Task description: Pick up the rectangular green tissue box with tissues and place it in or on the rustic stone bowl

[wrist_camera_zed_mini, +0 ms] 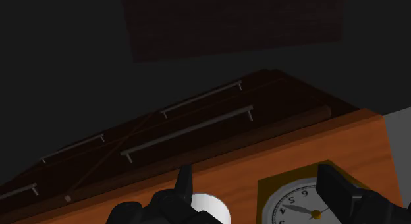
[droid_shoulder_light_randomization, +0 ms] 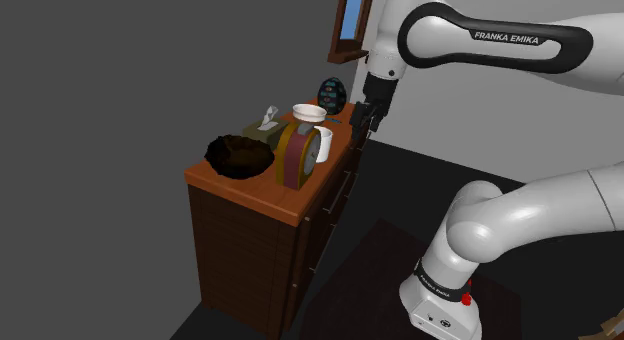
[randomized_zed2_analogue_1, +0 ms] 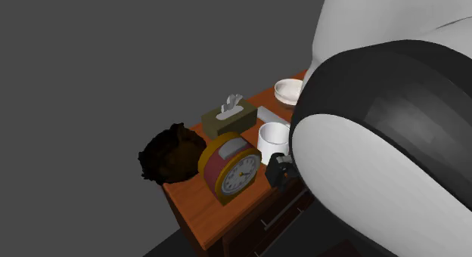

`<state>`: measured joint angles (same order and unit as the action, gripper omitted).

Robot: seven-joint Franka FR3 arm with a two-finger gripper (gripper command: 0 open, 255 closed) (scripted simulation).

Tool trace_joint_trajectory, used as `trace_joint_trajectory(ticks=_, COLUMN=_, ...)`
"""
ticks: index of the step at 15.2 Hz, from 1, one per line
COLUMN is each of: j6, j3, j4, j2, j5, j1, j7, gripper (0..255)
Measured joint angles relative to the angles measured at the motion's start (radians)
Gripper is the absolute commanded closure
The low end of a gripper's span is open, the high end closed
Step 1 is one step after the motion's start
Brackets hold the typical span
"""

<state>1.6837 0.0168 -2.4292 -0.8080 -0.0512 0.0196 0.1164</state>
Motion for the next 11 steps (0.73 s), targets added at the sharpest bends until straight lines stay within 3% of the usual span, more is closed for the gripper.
trace_joint_trajectory(ticks=3, j6=0.035, j3=-0.01, j4=0.013, j2=0.04, j5=0.011, j1=-0.001, j7=0.001, gripper=0)
trace_joint_trajectory(ticks=11, j6=0.224, j3=-0.062, j4=0.156, j2=0.309, j5=0.109, j1=0.01, j7=0.0, gripper=0)
